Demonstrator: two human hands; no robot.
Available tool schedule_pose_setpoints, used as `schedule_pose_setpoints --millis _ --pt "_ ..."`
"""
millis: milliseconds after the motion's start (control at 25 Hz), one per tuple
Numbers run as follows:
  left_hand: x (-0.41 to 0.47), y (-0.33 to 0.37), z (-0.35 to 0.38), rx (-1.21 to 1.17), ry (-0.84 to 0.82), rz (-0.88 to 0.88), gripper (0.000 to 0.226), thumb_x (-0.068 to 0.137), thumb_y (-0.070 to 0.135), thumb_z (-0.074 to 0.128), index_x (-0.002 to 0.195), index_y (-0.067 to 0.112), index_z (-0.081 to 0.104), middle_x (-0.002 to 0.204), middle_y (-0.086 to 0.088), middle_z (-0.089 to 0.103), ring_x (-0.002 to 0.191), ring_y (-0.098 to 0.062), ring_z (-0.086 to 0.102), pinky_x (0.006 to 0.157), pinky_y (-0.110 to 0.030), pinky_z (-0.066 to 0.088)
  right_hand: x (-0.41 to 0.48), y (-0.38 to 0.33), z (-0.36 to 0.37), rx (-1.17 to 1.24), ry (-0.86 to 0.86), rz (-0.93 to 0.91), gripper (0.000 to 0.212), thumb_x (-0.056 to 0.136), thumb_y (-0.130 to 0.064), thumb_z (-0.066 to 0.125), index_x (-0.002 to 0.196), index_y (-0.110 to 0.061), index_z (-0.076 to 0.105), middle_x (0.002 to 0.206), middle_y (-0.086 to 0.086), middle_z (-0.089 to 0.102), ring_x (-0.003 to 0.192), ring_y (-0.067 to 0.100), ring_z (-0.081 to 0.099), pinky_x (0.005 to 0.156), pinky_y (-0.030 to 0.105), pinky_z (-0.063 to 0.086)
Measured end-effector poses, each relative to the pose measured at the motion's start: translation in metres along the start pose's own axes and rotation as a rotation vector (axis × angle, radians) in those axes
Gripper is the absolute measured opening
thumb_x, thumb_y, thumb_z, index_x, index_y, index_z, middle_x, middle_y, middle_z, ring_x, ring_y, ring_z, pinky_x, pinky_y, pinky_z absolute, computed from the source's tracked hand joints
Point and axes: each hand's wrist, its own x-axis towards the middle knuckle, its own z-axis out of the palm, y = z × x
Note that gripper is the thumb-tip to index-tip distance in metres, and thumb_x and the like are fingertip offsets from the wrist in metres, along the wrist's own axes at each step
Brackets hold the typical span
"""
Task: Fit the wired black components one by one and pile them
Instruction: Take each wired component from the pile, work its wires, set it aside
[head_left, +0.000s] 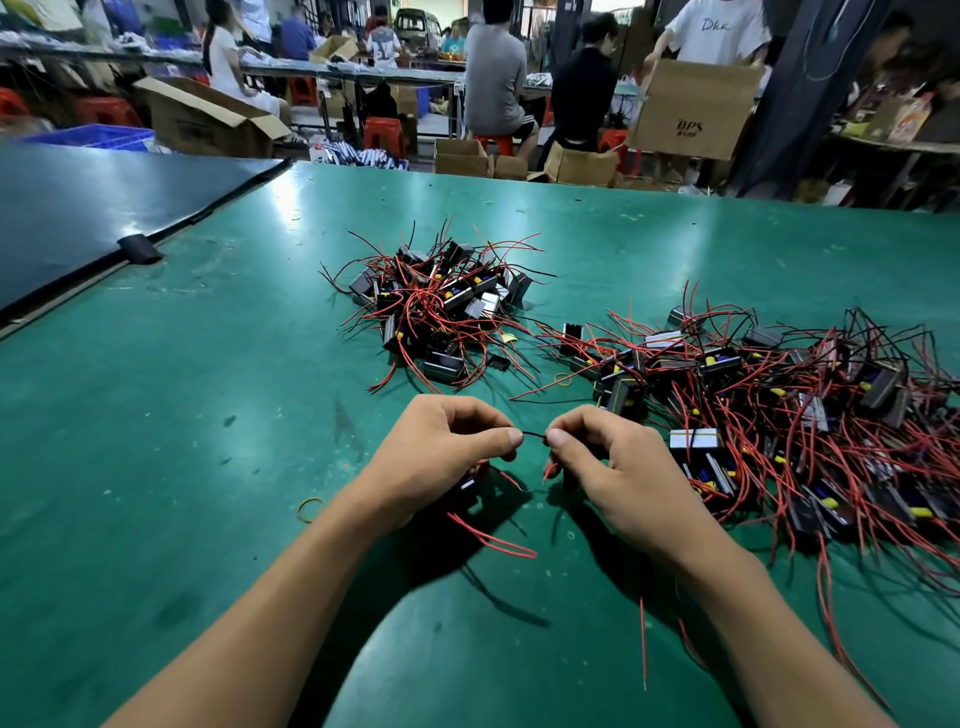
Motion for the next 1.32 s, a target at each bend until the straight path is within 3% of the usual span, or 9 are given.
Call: schedule_pose_setpoints --millis 160,280,520,760,1000,1320 --pt "0.0 -0.002 0.0 0.003 0.013 0.021 0.007 0.081 0.014 0.078 0.079 0.009 0.074 0.072 -0.005 0.074 0.053 -0.01 0.053 0.051 -0.015 0.043 -0.001 -0.003 0.003 -0.028 -0.014 -0.052 0.006 0.093 -0.019 0.068 0.091 -0.024 0.071 0.079 -0.011 0.074 0.078 0.001 0.068 0.075 0.014 0.049" --pt "0.0 -0.003 0.001 -0.036 -0.019 0.01 0.003 0.081 0.013 0.078 0.081 0.011 0.075 0.075 -0.005 0.075 0.059 -0.009 0.059 0.057 -0.016 0.048 -0.001 -0.004 0.007 -0.115 0.061 -0.108 0.005 0.09 -0.02 0.073 0.09 -0.024 0.075 0.078 -0.013 0.073 0.078 0.005 0.066 0.072 0.013 0.046" --pt "0.002 -0.003 0.003 -0.074 0.067 0.033 0.005 0.086 0.006 0.071 0.088 0.009 0.074 0.079 -0.01 0.075 0.063 -0.013 0.065 0.064 -0.021 0.053 -0.002 0.0 0.008 -0.059 0.104 -0.011 0.007 0.094 -0.021 0.067 0.088 -0.024 0.066 0.07 -0.018 0.073 0.044 0.0 0.051 0.045 0.008 0.032" --pt "0.002 -0.002 0.006 -0.138 0.1 0.017 0.006 0.089 0.002 0.066 0.092 0.002 0.071 0.078 -0.013 0.075 0.062 -0.013 0.067 0.06 -0.018 0.053 -0.003 -0.005 0.01 -0.003 0.066 0.0 0.009 0.096 -0.019 0.065 0.087 -0.02 0.065 0.069 -0.013 0.074 0.036 -0.001 0.044 0.042 0.006 0.03" --pt "0.0 -0.001 0.013 -0.085 0.045 0.041 0.01 0.089 0.005 0.067 0.091 0.009 0.075 0.078 -0.008 0.075 0.068 -0.011 0.066 0.064 -0.019 0.054 -0.002 -0.007 0.012 0.017 0.042 0.05 0.011 0.096 -0.021 0.064 0.086 -0.022 0.066 0.069 -0.012 0.074 0.057 0.0 0.066 0.057 0.009 0.042" --pt "-0.002 0.0 0.015 -0.076 0.071 0.071 0.005 0.086 0.008 0.071 0.088 0.011 0.075 0.077 -0.009 0.074 0.068 -0.012 0.065 0.066 -0.021 0.053 -0.001 -0.004 0.011 0.019 0.041 0.069 0.01 0.096 -0.023 0.064 0.085 -0.024 0.066 0.07 -0.012 0.074 0.065 0.002 0.068 0.063 0.016 0.048"
